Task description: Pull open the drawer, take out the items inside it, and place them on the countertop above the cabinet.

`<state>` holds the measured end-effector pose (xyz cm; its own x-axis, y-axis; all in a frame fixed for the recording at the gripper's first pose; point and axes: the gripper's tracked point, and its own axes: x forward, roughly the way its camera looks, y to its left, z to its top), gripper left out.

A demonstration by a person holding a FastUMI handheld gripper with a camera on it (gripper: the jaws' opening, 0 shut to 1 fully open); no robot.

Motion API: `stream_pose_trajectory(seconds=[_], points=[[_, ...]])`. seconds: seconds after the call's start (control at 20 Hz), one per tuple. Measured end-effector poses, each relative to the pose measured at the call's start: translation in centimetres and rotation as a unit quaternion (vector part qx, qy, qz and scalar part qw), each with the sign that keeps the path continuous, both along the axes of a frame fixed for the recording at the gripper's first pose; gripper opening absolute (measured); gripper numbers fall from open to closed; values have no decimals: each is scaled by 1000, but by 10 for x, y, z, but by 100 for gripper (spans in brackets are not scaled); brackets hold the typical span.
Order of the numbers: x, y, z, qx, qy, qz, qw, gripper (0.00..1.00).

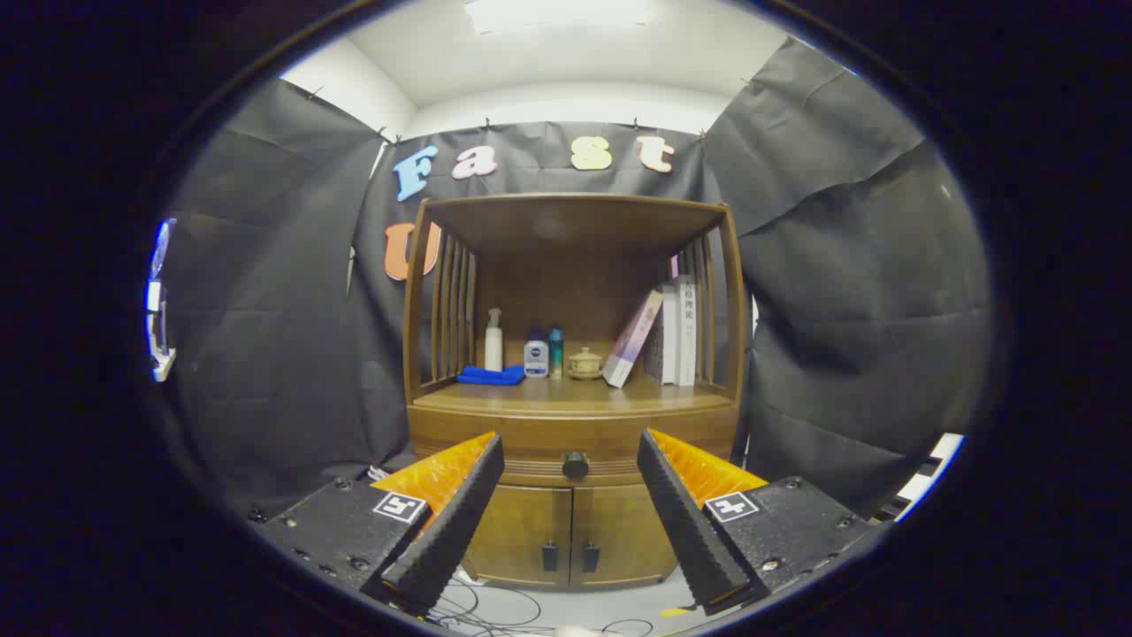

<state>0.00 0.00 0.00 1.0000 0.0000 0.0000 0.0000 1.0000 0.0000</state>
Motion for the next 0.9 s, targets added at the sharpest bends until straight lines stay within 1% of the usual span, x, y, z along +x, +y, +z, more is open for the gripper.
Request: stream_pose_trajectory(seconds=[0.3, 0.55, 0.9], points=[[-4, -6, 5, 23, 11, -12, 1000, 100], [-5, -6, 5, 23, 11, -20, 999, 100], [4, -10, 0, 17, 17, -25, 999, 100]])
